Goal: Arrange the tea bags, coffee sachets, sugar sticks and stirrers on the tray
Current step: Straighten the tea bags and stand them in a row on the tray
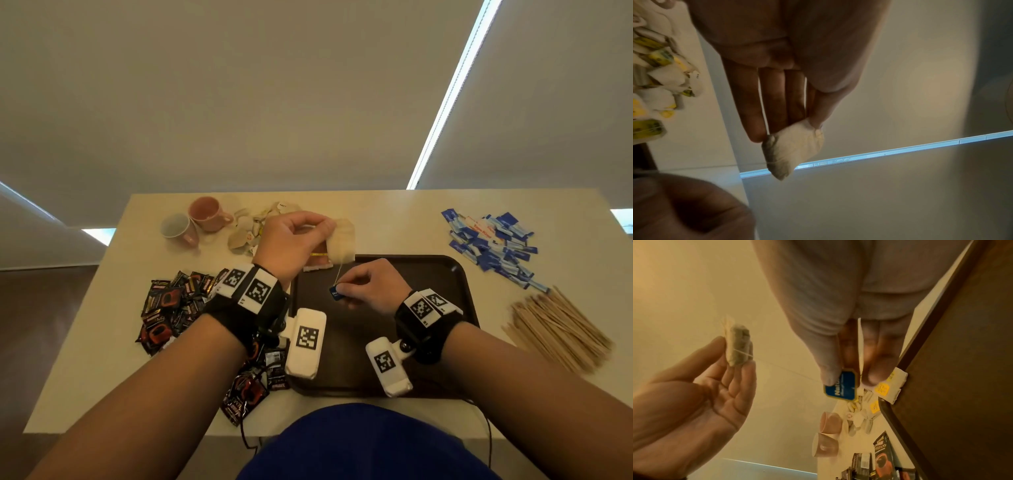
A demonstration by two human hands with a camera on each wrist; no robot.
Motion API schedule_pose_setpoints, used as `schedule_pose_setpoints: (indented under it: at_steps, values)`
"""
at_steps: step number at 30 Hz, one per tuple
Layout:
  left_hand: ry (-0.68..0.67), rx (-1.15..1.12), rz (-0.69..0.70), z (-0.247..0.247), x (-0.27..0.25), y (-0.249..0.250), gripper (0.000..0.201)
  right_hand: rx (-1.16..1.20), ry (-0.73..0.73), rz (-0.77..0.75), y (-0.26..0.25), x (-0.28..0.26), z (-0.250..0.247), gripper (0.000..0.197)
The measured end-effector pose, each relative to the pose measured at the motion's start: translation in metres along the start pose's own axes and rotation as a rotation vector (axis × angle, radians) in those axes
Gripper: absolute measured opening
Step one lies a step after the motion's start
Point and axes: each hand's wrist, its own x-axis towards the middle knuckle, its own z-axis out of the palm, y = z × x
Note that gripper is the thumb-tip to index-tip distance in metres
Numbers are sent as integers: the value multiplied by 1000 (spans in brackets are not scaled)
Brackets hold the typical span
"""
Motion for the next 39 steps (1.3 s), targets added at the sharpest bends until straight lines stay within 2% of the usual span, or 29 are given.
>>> schedule_pose_setpoints:
  at_steps: [2, 6, 10, 13, 17, 22, 25, 31, 34, 39]
  values:
    - [-28, 16, -42, -1, -6, -9, 4, -148, 104, -42, 1, 6, -2, 7]
    - [-65, 40, -106, -3, -15, -25, 5, -19, 159, -29, -11, 16, -10, 13]
    - [-62, 77, -133, -4, -17, -37, 5, -9, 225, -123, -23, 20, -19, 17]
    - [-37, 69, -147, -4, -16, -42, 5, 83, 230, -194, -34, 21, -23, 13]
    - [34, 56, -145, -4, -12, -47, 7, 207, 247, -183, -43, 21, -26, 23]
    - [40, 68, -127, 2, -7, -46, 6, 38, 264, -311, -50, 21, -28, 7]
    - [48, 56, -122, 5, -4, -46, 5, 16, 243, -344, -57, 15, -29, 8]
    - [40, 67, -76, 4, 1, -43, 8, 155, 71, -324, -62, 2, -38, 14]
    - [41, 63, -77, 2, 6, -44, 8, 70, 64, -295, -57, -1, -40, 10]
    - [36, 92, -66, 0, 10, -44, 7, -49, 96, -219, -50, 2, -39, 21]
